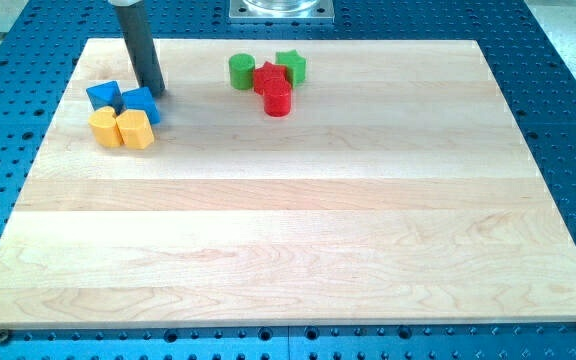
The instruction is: Push the triangle downwards
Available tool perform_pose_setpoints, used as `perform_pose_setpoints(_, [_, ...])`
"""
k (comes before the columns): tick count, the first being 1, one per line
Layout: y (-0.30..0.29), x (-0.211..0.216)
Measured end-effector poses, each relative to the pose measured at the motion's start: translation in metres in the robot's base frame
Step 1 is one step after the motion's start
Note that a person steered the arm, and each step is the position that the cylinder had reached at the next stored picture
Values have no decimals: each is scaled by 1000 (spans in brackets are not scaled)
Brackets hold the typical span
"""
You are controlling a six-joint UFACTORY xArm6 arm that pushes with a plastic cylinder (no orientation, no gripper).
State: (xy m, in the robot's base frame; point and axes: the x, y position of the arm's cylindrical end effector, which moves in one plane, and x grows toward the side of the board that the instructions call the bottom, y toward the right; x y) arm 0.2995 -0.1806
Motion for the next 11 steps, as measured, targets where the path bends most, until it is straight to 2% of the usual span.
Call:
perform_pose_setpoints(3, [13,15])
perform_pose_setpoints(4, [13,-31])
perform_pose_setpoints(5, [48,-69])
perform_pose_setpoints(6, [42,-69])
perform_pose_setpoints(7, [-23,-60])
perform_pose_setpoints(8, [-59,20])
perform_pose_setpoints(9, [-64,55])
perform_pose_setpoints(10, [-82,54])
perform_pose_setpoints(11, [-108,90])
